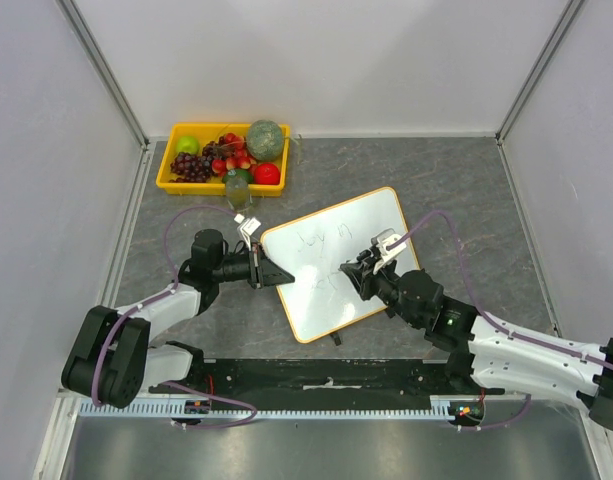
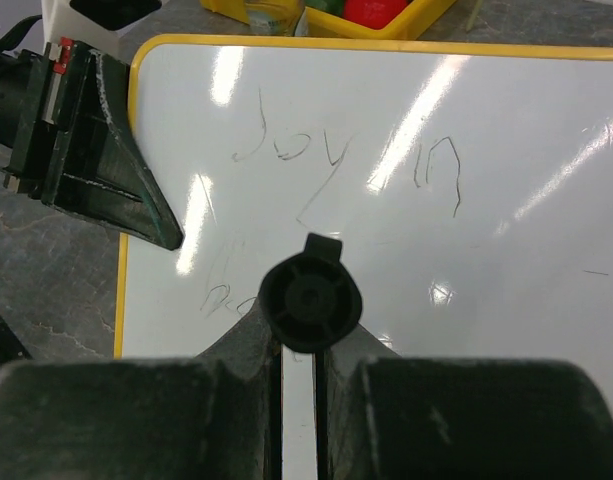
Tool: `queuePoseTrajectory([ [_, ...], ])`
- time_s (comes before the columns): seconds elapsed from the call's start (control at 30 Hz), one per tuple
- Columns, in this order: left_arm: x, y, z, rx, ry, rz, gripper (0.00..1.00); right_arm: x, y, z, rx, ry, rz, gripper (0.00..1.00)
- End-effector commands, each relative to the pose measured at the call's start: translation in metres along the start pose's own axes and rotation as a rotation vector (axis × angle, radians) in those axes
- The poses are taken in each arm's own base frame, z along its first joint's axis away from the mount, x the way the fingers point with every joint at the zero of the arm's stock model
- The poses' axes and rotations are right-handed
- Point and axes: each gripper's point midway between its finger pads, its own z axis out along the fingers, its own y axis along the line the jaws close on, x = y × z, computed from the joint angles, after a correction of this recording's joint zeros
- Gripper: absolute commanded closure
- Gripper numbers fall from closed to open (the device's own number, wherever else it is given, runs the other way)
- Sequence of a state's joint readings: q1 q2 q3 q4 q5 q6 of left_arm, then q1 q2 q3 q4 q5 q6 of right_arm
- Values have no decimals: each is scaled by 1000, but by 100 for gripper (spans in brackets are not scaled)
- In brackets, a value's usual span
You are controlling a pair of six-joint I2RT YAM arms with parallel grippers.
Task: Write a sentence on the whiteboard
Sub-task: Hold the whiteboard with the whiteboard, then write on the whiteboard with the whiteboard marker without the cap.
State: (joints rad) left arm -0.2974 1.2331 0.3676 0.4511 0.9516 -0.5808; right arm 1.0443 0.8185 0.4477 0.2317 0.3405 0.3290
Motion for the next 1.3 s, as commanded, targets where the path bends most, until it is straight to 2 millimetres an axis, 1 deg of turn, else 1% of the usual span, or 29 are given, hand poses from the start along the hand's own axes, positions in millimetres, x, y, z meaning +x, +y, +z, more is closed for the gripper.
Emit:
queuePoseTrajectory([
  [0.0,-4,40,-4,-158,-52,65,98,-12,-6,7,57,-67,25,100],
  [0.23,-4,40,-4,-154,-49,61,98,-4,-5,11,56,-55,31,100],
  [0.5,-3,40,-3,-151,-45,57,98,16,-4,14,53,-28,57,100],
  [0.7,-3,40,-3,-146,-44,60,98,29,-12,14,86,-8,56,100],
  [1.0,-3,39,-3,-144,-43,59,98,57,-27,9,165,103,32,100],
  [1.13,-3,39,-3,-142,-42,59,98,71,-30,5,175,141,50,100],
  [1.27,-3,39,-3,-141,-42,59,98,81,-30,1,171,163,71,100],
])
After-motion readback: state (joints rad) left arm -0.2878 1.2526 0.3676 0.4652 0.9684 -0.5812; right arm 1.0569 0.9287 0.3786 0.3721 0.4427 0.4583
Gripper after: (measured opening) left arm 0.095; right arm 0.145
